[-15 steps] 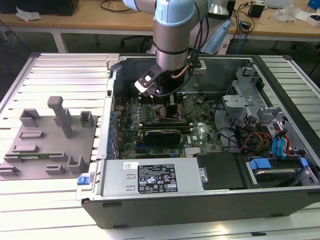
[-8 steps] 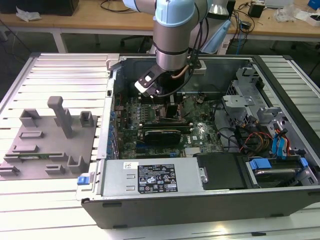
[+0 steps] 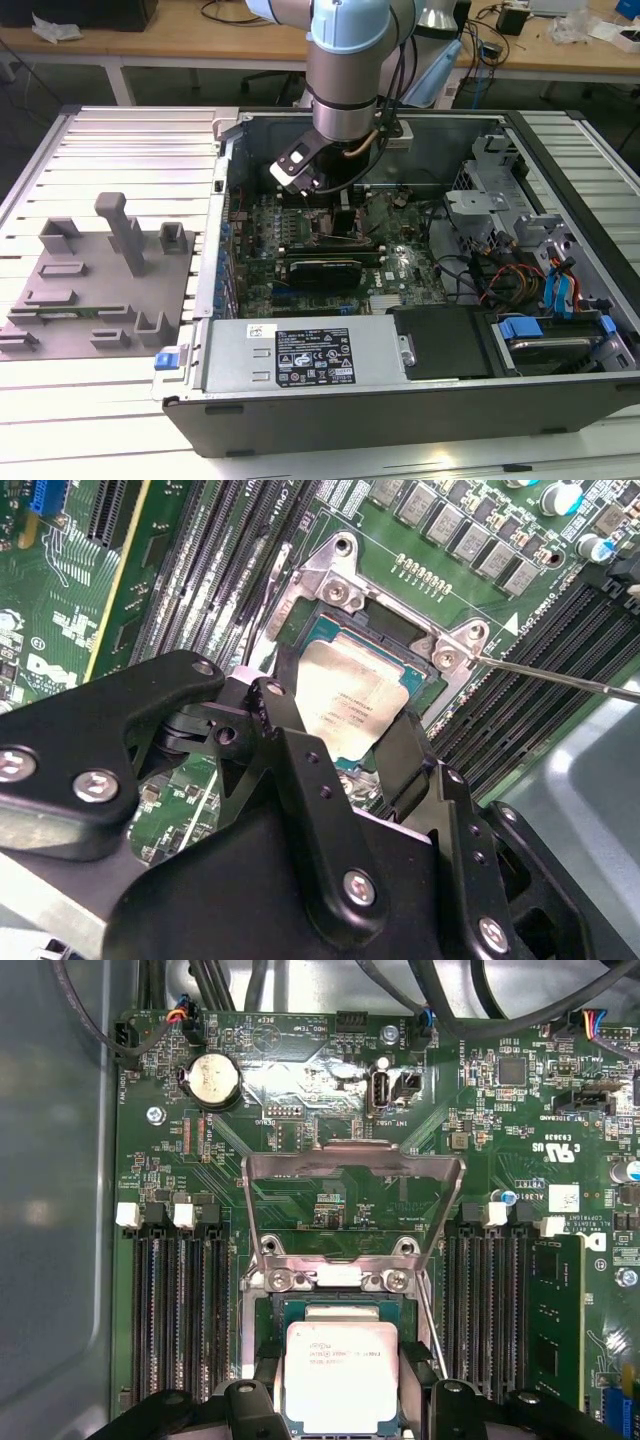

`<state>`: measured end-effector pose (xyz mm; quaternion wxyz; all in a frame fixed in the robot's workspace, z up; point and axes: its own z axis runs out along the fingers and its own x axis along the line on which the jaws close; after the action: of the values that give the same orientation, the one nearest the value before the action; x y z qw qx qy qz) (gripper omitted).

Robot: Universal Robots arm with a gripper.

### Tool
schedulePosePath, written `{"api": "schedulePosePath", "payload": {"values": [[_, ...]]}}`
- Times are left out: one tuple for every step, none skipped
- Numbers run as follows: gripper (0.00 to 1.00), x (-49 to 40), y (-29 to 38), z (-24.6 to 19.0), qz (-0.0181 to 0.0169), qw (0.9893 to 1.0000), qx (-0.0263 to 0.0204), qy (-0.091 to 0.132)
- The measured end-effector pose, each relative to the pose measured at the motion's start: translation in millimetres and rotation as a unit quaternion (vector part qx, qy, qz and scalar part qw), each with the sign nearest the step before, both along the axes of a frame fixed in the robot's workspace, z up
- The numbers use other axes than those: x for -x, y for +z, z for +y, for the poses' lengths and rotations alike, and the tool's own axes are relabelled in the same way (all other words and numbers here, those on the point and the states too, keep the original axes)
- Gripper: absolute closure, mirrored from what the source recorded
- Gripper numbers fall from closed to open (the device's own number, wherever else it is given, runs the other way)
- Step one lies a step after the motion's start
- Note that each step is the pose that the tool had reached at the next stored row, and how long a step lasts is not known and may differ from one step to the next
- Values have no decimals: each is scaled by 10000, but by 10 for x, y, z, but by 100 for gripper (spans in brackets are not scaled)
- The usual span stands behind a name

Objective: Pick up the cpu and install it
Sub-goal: 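Place the cpu into insertion slot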

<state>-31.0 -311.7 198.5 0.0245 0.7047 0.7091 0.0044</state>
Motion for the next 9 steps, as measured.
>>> {"api": "schedulePosePath", "payload": {"values": [[45,0,0,0,0,10000,0,0],[45,0,0,0,0,10000,0,0],[45,0,0,1,0,10000,0,0],[45,0,0,1,0,10000,0,0],[45,-1,0,1,0,10000,0,0],[45,-1,-1,1,0,10000,-1,0],[44,-1,-1,2,0,10000,-1,0],[38,-1,-1,2,0,10000,0,0],[38,-1,-1,2,0,10000,0,0]]}}
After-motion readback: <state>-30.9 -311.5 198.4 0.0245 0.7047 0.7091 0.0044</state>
